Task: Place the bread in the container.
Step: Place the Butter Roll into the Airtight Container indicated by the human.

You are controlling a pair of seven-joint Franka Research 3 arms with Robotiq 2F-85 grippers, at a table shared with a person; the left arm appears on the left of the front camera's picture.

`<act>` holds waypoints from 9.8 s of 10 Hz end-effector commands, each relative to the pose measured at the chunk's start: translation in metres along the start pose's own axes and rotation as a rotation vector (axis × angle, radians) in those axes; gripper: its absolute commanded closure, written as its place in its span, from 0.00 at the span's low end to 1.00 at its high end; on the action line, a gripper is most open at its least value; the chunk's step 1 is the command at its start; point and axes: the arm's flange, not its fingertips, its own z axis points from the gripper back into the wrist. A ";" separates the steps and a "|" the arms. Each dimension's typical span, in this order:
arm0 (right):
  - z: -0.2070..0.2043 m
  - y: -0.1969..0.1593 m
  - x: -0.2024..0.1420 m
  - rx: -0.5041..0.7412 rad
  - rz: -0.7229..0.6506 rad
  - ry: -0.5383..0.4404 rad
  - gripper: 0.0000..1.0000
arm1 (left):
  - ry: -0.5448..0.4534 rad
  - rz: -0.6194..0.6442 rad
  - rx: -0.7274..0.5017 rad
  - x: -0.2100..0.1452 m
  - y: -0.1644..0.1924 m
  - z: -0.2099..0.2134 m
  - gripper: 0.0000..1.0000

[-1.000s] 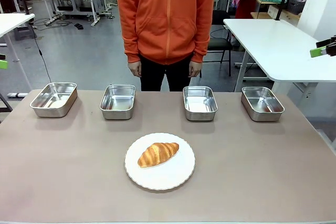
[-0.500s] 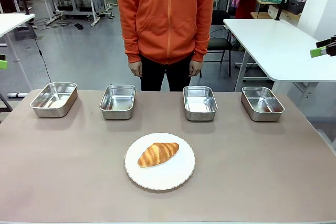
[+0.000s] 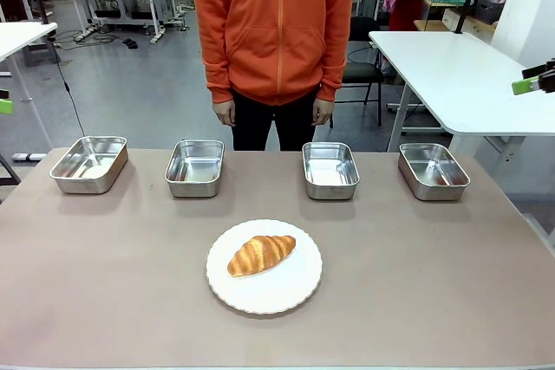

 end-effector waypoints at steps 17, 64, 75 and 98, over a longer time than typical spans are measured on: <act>0.001 0.001 0.002 0.001 0.004 -0.012 0.00 | -0.013 -0.014 -0.005 0.000 -0.001 0.002 0.00; 0.001 0.001 0.002 0.001 0.004 -0.012 0.00 | -0.013 -0.014 -0.005 0.000 -0.001 0.002 0.00; 0.001 0.001 0.002 0.001 0.004 -0.012 0.00 | -0.013 -0.014 -0.005 0.000 -0.001 0.002 0.00; 0.001 0.001 0.002 0.001 0.004 -0.012 0.00 | -0.013 -0.014 -0.005 0.000 -0.001 0.002 0.00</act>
